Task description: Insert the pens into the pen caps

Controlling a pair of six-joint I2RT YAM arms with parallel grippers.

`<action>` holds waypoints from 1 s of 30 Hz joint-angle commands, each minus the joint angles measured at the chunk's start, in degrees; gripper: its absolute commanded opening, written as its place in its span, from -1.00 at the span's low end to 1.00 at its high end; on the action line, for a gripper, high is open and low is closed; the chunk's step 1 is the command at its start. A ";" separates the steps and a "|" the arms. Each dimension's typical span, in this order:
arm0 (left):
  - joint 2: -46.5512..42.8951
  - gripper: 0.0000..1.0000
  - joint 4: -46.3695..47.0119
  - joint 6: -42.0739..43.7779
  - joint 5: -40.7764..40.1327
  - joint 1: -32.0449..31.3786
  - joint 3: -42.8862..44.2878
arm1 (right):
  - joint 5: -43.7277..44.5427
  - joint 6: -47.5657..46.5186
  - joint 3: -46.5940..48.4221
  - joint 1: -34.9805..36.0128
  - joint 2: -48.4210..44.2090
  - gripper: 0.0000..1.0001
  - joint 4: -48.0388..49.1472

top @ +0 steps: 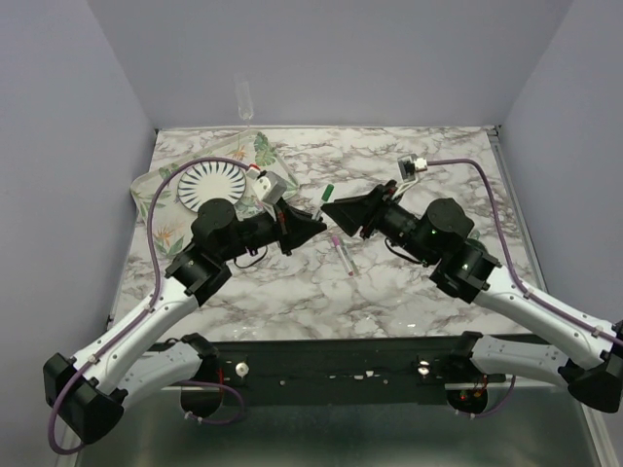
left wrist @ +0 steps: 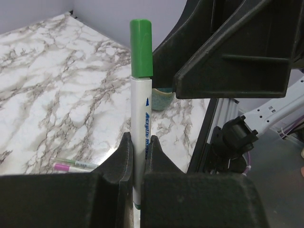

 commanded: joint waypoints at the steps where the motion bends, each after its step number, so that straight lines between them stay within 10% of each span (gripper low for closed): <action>1: -2.69 -1.00 6.87 1.41 2.84 -0.03 -1.93 | -1.67 -0.93 2.91 0.63 -2.27 0.33 -3.32; 11: -7.09 -1.00 8.55 2.99 3.02 -0.03 -4.83 | -8.17 -6.02 19.16 0.63 3.70 0.54 -12.37; 30: -9.99 -1.00 5.82 3.61 -1.46 -0.03 -5.01 | -11.51 -3.39 17.42 0.63 7.66 -0.16 -5.70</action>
